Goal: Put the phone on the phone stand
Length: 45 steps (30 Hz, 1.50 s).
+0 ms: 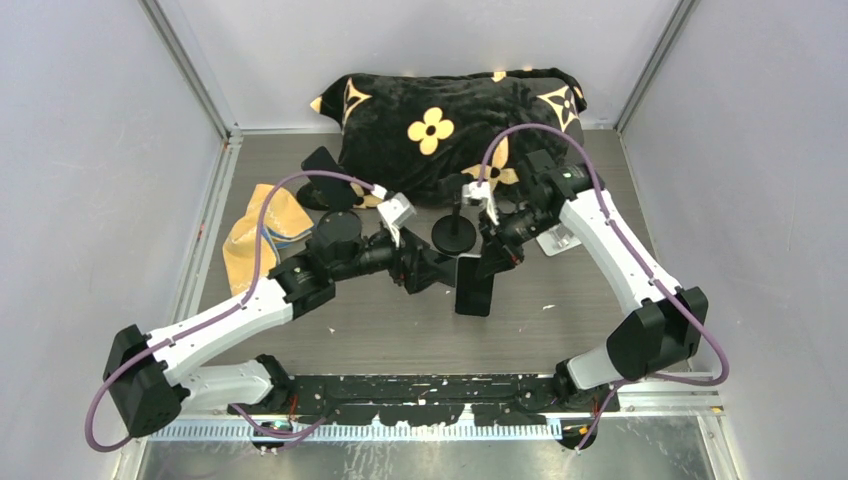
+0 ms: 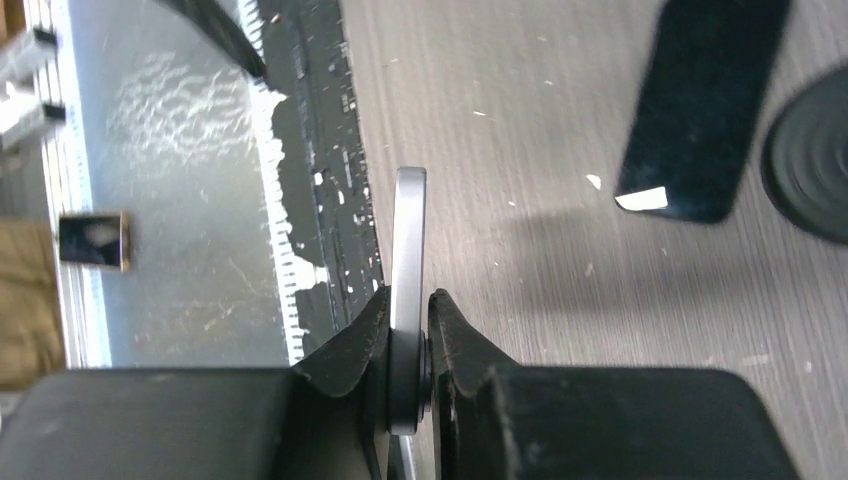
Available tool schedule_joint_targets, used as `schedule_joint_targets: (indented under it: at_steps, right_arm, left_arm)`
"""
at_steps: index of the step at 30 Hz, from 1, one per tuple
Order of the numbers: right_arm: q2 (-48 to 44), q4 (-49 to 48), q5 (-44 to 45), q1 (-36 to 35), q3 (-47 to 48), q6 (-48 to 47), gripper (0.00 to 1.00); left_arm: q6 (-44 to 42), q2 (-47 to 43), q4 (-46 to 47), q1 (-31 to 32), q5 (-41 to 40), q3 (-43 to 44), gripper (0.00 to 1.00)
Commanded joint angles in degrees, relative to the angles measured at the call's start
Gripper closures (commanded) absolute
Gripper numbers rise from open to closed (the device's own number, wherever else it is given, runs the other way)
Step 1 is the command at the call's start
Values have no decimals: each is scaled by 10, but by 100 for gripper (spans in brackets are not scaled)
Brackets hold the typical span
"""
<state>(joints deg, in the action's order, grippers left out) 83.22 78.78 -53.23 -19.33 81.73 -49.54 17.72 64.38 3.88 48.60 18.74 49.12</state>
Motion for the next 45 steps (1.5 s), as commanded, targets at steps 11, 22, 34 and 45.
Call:
schedule_joint_targets:
  at_steps: [11,22,34,45]
  right_arm:
    - [-127,-208,-78,234,-184,185,99]
    - [-155,-246,-91,258,-224,215,99]
    - [-157,-261,-100,265,-233,232,99]
    - [-160,-265,-101,269,-237,236,99]
  left_arm:
    - [154,132,-173,-66,-269,243,23]
    - [160,373,-470,-43,-447,578,32]
    - [148,496,-527,0,-508,728,39]
    - [144,546,-577,7,-512,789,57]
